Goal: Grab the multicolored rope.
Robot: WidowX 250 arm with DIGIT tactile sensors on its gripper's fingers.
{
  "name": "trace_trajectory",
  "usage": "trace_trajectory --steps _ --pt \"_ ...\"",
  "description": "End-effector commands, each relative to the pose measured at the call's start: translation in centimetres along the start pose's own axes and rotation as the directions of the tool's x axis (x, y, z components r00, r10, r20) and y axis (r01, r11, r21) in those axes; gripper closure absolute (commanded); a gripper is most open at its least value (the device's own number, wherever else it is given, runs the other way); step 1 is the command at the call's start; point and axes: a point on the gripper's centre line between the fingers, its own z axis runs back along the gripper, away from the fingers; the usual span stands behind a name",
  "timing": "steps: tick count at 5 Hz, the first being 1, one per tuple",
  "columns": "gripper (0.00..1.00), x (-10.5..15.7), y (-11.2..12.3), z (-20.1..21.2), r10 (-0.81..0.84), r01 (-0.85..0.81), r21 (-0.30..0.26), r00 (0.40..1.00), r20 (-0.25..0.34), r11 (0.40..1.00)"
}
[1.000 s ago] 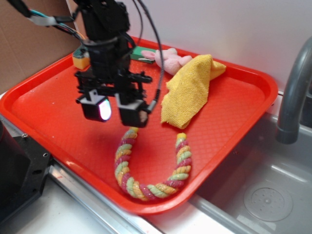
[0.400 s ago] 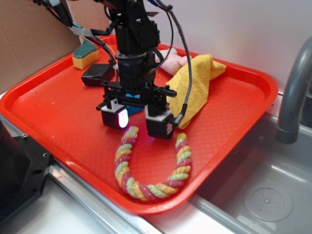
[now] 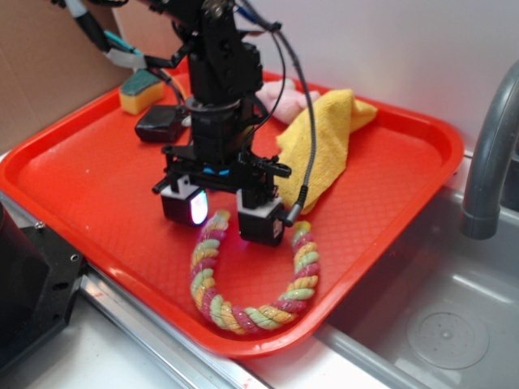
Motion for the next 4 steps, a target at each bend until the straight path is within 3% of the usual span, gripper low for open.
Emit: trace_trajectory --steps 1,2,3,4 --pt "0.0 -2.9 -0.7 -0.1 0.083 -0.088 0.024 0.983 0.161 0.996" --pt "0.0 -4.1 -1.0 -1.3 0.089 -0.093 0.02 0.985 0.145 0.995" --pt "0.15 -3.7 -0.6 -2.0 0.089 -0.088 -0.014 0.99 0.11 0.996" --pt "1.0 -2.2 -0.2 -2.5 0.103 -0.101 -0.033 0.992 0.067 0.994"
